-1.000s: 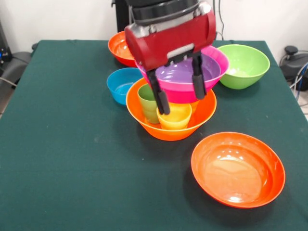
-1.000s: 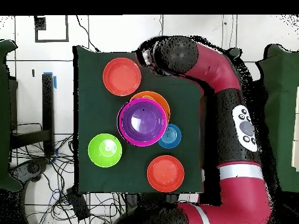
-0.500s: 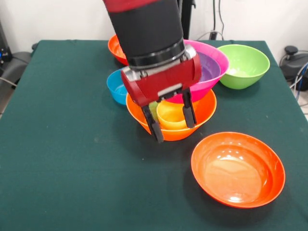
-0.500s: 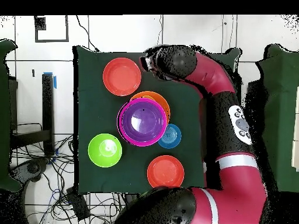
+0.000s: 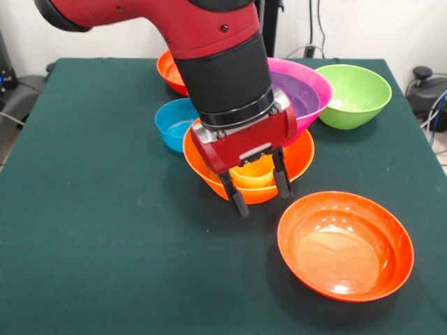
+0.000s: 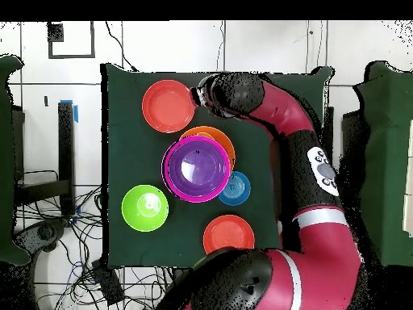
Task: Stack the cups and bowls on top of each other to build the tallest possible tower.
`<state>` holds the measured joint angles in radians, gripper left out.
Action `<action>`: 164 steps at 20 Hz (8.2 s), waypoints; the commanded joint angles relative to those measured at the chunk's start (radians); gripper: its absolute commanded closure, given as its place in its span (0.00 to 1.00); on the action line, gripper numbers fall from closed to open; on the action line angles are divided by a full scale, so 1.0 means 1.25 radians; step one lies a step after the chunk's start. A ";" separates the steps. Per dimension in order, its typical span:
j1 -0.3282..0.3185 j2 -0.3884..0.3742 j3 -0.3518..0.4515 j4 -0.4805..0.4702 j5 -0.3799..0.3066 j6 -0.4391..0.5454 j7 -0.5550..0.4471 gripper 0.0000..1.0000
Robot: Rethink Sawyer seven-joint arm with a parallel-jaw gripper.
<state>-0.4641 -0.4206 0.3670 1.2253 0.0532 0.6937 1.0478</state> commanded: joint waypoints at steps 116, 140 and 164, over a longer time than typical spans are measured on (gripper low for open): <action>-0.009 0.164 0.097 -0.019 -0.123 -0.097 -0.045 0.00; -0.034 0.199 0.155 -0.083 -0.170 -0.130 -0.071 1.00; -0.049 0.183 0.177 -0.020 -0.094 -0.032 0.077 1.00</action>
<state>-0.5188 -0.1754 0.5616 1.1652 -0.0972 0.5358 1.0478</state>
